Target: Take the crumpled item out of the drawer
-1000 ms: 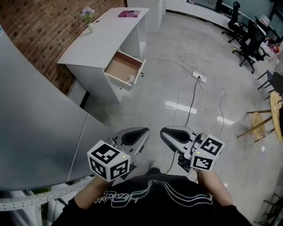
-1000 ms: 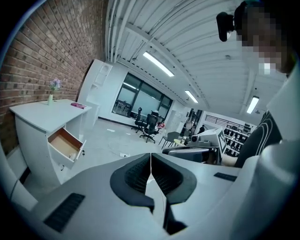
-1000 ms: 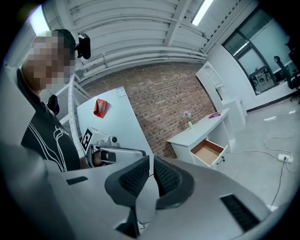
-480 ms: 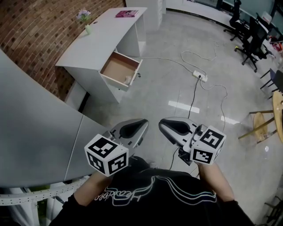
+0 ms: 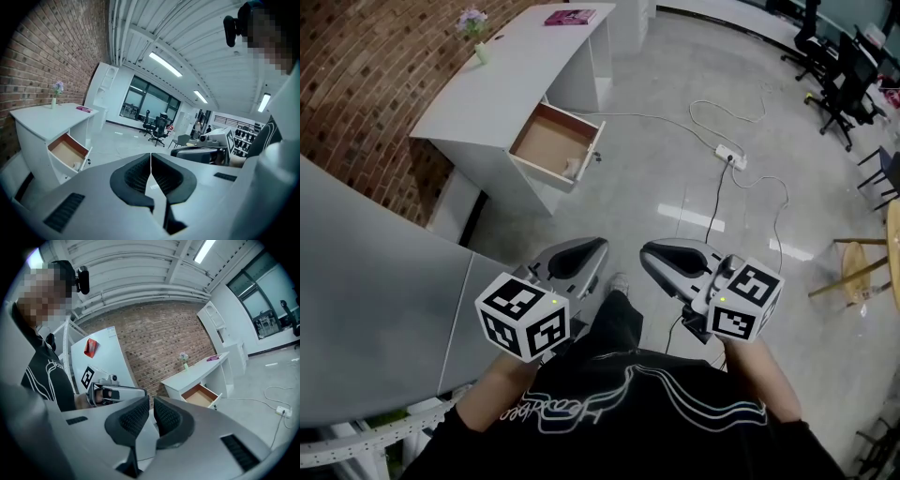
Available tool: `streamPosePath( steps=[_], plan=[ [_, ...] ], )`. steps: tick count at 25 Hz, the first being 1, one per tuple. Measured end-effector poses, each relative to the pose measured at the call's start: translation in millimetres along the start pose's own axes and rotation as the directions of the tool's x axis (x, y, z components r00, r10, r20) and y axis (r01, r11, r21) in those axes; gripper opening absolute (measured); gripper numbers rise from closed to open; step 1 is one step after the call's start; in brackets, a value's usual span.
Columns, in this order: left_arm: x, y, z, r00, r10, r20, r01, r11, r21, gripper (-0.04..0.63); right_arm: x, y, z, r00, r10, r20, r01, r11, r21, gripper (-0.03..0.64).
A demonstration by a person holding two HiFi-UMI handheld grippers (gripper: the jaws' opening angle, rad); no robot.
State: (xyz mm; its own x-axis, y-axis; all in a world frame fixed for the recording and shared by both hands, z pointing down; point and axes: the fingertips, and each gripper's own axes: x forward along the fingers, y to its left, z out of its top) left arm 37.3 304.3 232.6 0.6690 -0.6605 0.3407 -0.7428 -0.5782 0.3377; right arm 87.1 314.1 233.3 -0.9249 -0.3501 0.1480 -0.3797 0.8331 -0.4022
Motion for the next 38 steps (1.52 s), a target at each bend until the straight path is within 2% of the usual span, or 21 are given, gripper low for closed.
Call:
streamPosePath(
  steps=[7, 15, 18, 22, 26, 31, 34, 38],
  plan=[
    [65.6, 102.2, 20.9, 0.999, 0.003, -0.045, -0.005, 0.999, -0.044, 0.026, 68.3, -93.6, 16.4, 0.998, -0.021, -0.055, 0.025, 0.998, 0.058, 0.057],
    [141.9, 240.3, 38.7, 0.991, 0.046, -0.125, -0.056, 0.995, -0.079, 0.026, 161.9, -210.9, 30.0, 0.991, -0.025, -0.133, 0.043, 0.990, 0.131, 0.057],
    [162.5, 284.7, 39.9, 0.986, 0.069, -0.153, -0.084, 0.992, -0.094, 0.026, 192.6, -248.7, 29.9, 0.985, -0.035, -0.172, 0.057, 0.990, 0.130, 0.057],
    [185.2, 333.3, 37.4, 0.976, 0.106, -0.190, -0.122, 0.990, -0.074, 0.026, 224.6, -285.1, 30.9, 0.977, -0.032, -0.212, 0.057, 0.992, 0.113, 0.057],
    [206.2, 372.6, 30.5, 0.969, 0.141, -0.203, -0.156, 0.986, -0.059, 0.028, 251.5, -313.5, 32.5, 0.977, -0.020, -0.211, 0.037, 0.996, 0.075, 0.057],
    [230.9, 415.2, 12.5, 0.944, 0.208, -0.257, -0.217, 0.976, -0.004, 0.030, 274.9, -339.1, 26.8, 0.975, 0.011, -0.221, 0.003, 0.998, 0.061, 0.057],
    [247.5, 437.8, 0.7, 0.925, 0.234, -0.299, -0.243, 0.970, 0.007, 0.087, 282.4, -357.4, 20.8, 0.974, 0.030, -0.226, -0.011, 0.996, 0.084, 0.057],
    [272.3, 471.7, -18.8, 0.890, 0.255, -0.378, -0.278, 0.961, -0.004, 0.120, 294.1, -391.2, 10.9, 0.970, 0.051, -0.236, -0.018, 0.990, 0.140, 0.057]
  ],
)
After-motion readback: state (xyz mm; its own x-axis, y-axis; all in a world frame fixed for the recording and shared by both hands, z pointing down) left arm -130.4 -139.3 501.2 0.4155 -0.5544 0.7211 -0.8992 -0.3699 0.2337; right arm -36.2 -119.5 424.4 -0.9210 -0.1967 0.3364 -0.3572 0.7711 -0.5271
